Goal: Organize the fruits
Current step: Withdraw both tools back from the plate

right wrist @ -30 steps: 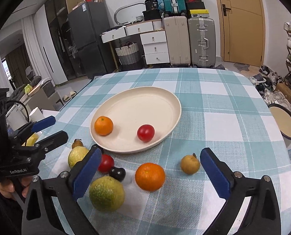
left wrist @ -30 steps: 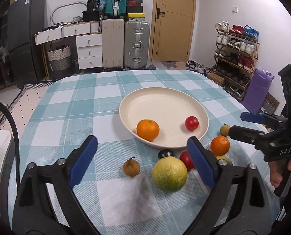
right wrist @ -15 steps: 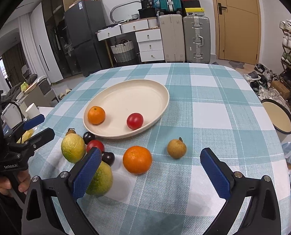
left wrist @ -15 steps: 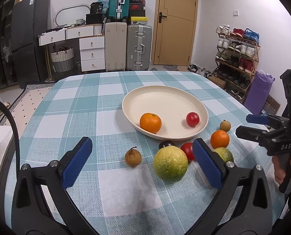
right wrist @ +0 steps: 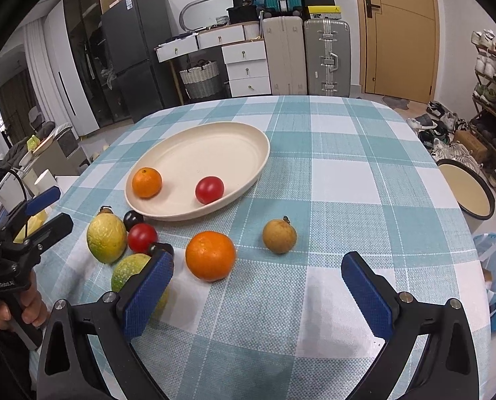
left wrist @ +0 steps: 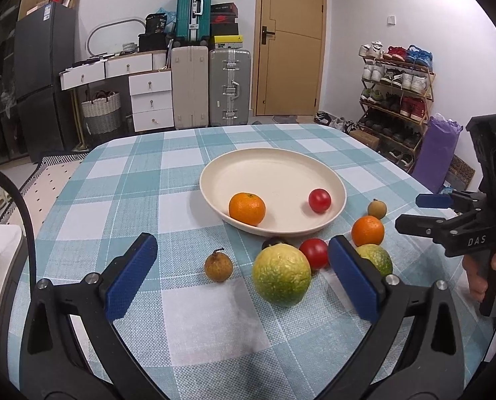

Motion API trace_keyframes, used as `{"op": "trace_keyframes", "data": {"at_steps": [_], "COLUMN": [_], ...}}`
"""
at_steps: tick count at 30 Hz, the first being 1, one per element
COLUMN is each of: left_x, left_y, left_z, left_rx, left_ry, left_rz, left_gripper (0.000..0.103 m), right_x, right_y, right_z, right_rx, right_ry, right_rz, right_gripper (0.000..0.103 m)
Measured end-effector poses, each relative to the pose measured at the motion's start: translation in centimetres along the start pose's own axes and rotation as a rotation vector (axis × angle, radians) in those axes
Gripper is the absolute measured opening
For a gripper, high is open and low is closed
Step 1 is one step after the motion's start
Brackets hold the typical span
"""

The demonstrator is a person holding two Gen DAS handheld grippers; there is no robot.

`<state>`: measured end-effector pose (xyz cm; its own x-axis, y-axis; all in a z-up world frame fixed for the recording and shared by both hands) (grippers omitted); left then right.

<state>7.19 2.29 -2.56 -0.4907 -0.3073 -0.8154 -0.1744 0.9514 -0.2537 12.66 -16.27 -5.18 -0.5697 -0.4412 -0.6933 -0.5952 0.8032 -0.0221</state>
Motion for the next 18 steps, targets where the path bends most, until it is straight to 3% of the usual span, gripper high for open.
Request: {"op": "trace_keyframes", "data": {"at_steps": [18], "left_x": [0.2], "left_y": [-1.0], "left_z": [0.1], "left_rx": [0.024], "left_ry": [0.016], "left_rz": [0.041], "left_gripper": [0.102], "right_x": [0.3], "right_y": [-2.1], "right_z": [1.4], "right_rx": [0.026], "right_ry": [0.041], "right_rz": [0.017], "right_gripper": [0.101]}}
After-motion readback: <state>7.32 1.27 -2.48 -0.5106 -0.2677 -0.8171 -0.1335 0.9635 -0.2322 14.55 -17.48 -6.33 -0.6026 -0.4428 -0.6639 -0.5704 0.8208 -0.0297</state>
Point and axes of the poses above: each gripper's, at about its wrist camera, not at the fingertips, and z roughly the way its jaws point, y to its left, x to its underside, the point moved 4 cm from there along z, roughly the way its jaws point, and after that the axes turned 14 degrees about -z, right-handed, at the moved point
